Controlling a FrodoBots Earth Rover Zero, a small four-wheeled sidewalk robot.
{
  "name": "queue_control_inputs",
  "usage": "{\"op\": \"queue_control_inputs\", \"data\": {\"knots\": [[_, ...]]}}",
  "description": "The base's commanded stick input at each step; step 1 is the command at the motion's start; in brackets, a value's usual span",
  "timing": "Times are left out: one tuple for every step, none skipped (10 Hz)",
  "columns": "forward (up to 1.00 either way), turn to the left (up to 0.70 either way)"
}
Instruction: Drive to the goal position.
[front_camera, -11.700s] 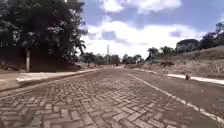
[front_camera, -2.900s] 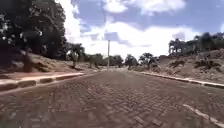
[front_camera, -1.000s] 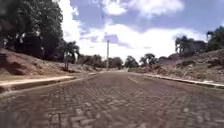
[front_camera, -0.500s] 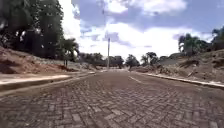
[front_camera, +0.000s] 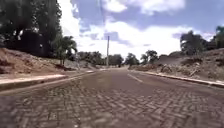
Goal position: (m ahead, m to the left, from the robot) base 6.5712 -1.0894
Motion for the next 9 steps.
{"op": "queue_control_inputs", "data": {"knots": [[1.00, 0.00], [1.00, 0.00], [1.00, 0.00], [1.00, 0.00], [1.00, 0.00], [1.00, 0.00], [1.00, 0.00], [1.00, 0.00], [1.00, 0.00]]}}
